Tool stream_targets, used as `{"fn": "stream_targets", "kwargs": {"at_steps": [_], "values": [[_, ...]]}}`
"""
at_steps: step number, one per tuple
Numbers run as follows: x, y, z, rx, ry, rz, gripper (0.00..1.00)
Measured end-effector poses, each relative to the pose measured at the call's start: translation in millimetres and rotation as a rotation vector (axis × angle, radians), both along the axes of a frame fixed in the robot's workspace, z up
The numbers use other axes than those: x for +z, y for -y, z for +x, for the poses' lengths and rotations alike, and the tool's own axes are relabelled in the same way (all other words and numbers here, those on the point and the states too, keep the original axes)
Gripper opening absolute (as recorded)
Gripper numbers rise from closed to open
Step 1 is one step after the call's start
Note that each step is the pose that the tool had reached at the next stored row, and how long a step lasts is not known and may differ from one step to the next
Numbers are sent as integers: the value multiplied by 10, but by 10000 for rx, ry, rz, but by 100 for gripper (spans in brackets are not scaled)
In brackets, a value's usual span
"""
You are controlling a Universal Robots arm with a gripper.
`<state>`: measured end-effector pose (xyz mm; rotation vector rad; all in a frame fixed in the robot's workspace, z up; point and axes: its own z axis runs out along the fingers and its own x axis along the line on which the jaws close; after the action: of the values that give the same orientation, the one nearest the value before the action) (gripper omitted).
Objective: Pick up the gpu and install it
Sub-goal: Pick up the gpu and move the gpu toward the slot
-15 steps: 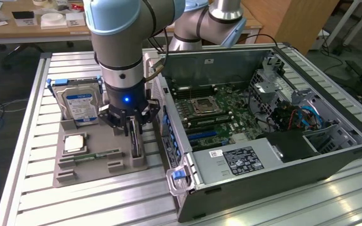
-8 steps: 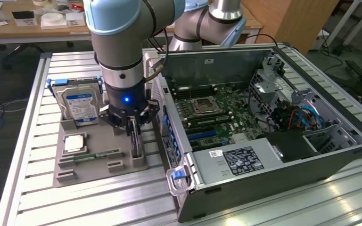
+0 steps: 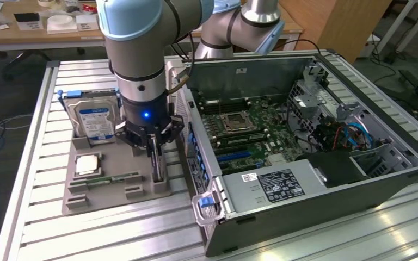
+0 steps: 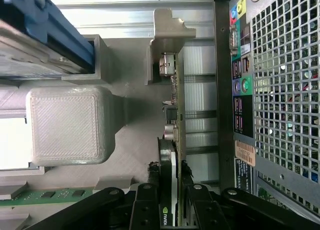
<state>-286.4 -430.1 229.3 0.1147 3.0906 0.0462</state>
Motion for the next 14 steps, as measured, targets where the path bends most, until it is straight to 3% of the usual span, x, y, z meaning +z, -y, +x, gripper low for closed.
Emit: {"fn": "stream_targets", "kwargs": {"at_steps": [14], "values": [[0,0,0,201,0,3,27]]}}
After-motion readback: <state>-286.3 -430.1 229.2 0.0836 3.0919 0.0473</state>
